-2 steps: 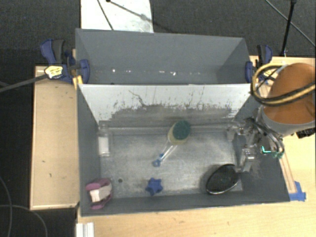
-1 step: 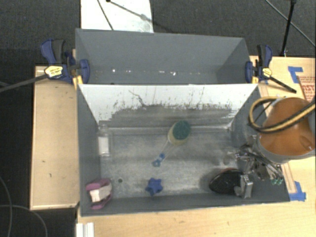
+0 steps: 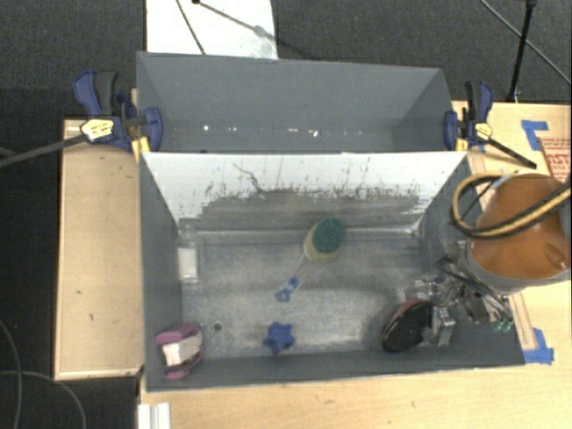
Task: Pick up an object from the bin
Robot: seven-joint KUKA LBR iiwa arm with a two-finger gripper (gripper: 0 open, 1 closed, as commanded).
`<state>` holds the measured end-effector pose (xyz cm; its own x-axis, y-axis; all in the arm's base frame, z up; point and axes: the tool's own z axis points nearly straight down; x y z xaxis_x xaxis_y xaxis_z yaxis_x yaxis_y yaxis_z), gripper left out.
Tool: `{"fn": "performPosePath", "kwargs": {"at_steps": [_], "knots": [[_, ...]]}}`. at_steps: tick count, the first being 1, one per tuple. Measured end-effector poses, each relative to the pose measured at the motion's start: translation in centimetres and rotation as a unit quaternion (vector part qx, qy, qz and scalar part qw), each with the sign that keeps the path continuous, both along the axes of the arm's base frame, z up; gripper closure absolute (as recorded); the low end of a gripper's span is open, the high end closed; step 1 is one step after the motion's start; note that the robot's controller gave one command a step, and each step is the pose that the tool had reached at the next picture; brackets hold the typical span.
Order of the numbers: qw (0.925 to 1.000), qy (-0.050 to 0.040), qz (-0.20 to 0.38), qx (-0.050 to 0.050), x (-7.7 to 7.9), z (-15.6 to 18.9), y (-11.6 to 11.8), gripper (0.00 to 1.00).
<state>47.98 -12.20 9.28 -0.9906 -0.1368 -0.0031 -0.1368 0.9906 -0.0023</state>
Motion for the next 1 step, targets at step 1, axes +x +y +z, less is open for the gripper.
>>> {"fn": "performPosePath", "kwargs": {"at_steps": [1], "knots": [[0.9998,-0.0042,0.018,0.0,3.25,13.83,2.49,1.0]]}}
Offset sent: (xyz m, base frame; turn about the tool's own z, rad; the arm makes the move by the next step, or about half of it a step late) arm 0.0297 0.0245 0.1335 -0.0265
